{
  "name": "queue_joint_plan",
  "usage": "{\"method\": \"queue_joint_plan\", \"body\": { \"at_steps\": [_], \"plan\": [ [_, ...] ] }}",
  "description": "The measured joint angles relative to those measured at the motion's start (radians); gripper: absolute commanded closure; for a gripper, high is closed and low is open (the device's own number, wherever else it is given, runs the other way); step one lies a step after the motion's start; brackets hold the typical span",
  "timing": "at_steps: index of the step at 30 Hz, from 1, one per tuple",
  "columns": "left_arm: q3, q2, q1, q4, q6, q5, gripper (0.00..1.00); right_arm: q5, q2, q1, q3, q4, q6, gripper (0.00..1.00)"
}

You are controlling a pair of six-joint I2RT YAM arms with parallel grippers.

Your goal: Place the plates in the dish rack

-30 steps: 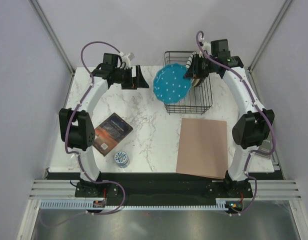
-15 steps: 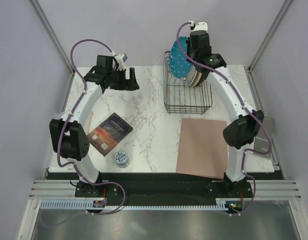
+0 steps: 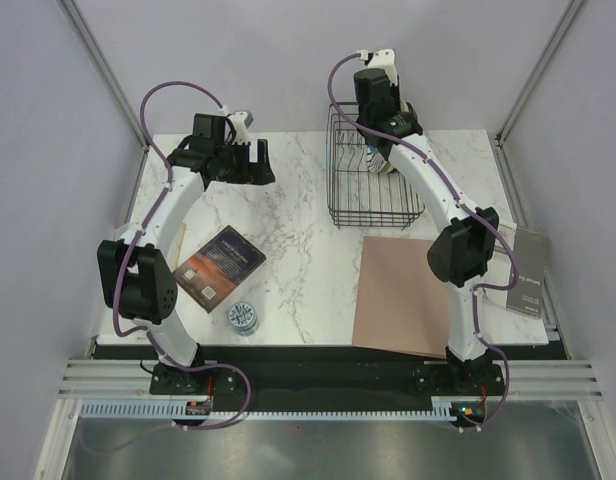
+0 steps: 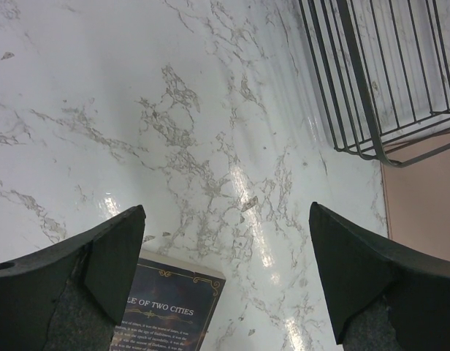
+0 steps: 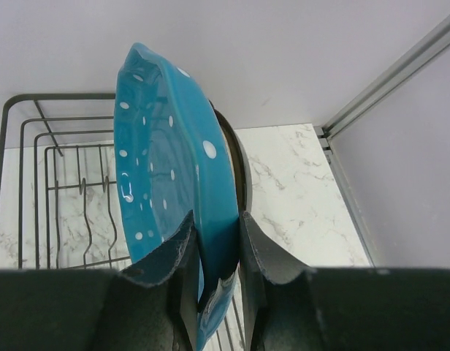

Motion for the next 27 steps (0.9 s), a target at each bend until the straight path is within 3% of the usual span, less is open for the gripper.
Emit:
{"method": "queue_joint_plan", "body": {
  "at_steps": [15,27],
  "plan": [
    [-0.027,-0.001,0.000,0.000,0.001,-0.011,0.00,0.014,0.206,0.001,0.126,0.081,-0.034,1.00],
    [-0.036,-0.006,0.000,0.000,0.002,-0.027,0.00,0.030,0.220,0.010,0.110,0.159,-0.057,1.00]
  ]
}}
